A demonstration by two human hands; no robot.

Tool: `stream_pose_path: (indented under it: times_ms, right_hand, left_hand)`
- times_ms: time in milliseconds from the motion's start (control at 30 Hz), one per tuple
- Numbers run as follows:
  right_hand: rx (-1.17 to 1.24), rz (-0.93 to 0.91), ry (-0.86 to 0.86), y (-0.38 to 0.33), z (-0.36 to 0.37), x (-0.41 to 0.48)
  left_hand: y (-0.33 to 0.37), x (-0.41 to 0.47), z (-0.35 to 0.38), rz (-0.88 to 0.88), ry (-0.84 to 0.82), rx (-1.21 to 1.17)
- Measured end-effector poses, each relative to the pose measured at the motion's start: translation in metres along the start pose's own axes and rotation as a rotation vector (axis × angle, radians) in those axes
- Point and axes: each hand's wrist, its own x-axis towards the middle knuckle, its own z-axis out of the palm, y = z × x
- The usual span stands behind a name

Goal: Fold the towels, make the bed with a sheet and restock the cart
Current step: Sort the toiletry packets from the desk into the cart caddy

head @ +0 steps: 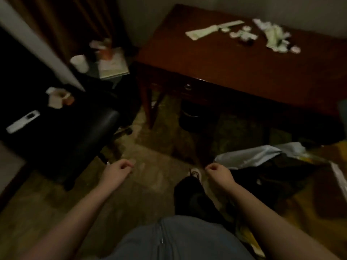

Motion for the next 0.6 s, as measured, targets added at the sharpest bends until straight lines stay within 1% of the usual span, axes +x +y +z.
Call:
stream_pose_path:
  times_ms: [100,167,233,400,500,600]
  right_hand:
    - [0.096,0.073,0.082,0.022,-0.031,0.037]
    - [0.105,0.098,0.078,0.023,-0.057,0.07]
    - [0.118,0.087,0.067,0.008,-0.094,0.102]
    - [0.104,-0.12,0.152,-0.084,-0.197,0.153]
    - [0.129,-0.238,0.187,-0.136,-0.233,0.178]
    - [0.172,-0.304,0.182,-0.177,-0.257,0.202]
  left_hand:
    - [0.064,0.047,0.037,0.091,-0.132,0.045]
    - [0.106,0.075,0.06,0.123,-0.196,0.077]
    - [0.149,0.102,0.076,0.144,-0.228,0.097]
    - [0.251,0.159,0.082,0.213,-0.194,0.107]
    - [0.289,0.192,0.073,0.204,-0.157,0.081]
    - [0.314,0.231,0.058,0.176,-0.116,0.032]
